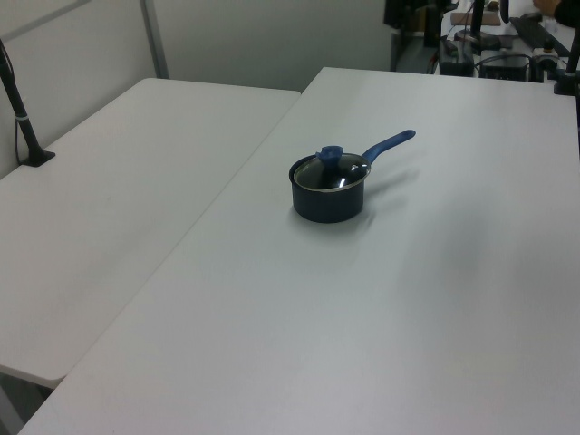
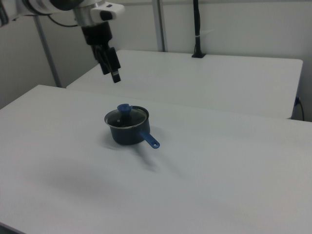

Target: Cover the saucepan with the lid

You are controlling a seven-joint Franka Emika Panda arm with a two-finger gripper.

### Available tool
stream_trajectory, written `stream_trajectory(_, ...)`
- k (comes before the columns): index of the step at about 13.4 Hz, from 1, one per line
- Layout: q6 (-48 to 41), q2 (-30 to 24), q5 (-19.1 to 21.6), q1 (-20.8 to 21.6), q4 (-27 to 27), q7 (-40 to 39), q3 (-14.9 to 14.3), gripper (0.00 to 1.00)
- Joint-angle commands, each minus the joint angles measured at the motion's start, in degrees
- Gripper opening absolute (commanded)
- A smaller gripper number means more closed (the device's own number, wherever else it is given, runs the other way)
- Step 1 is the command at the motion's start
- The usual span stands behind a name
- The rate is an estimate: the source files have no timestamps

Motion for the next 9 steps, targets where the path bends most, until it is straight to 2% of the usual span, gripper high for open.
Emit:
stream_trajectory(1,1.55,-9.97,0.87,1.68,-13.12,-9.26,-1.10,1.00)
stream_trajectory(4,3.73,-10.96,1.39,1.95,-14.29,-21.93,-2.50,1.00)
stream_trajectory(6,7.42,-10.69,2.00,1.95,-14.29,-22.32,-3.21,1.00)
stream_trajectory(9,7.71,-10.78,2.36,1.78,-14.12,-22.06,-3.38,1.00)
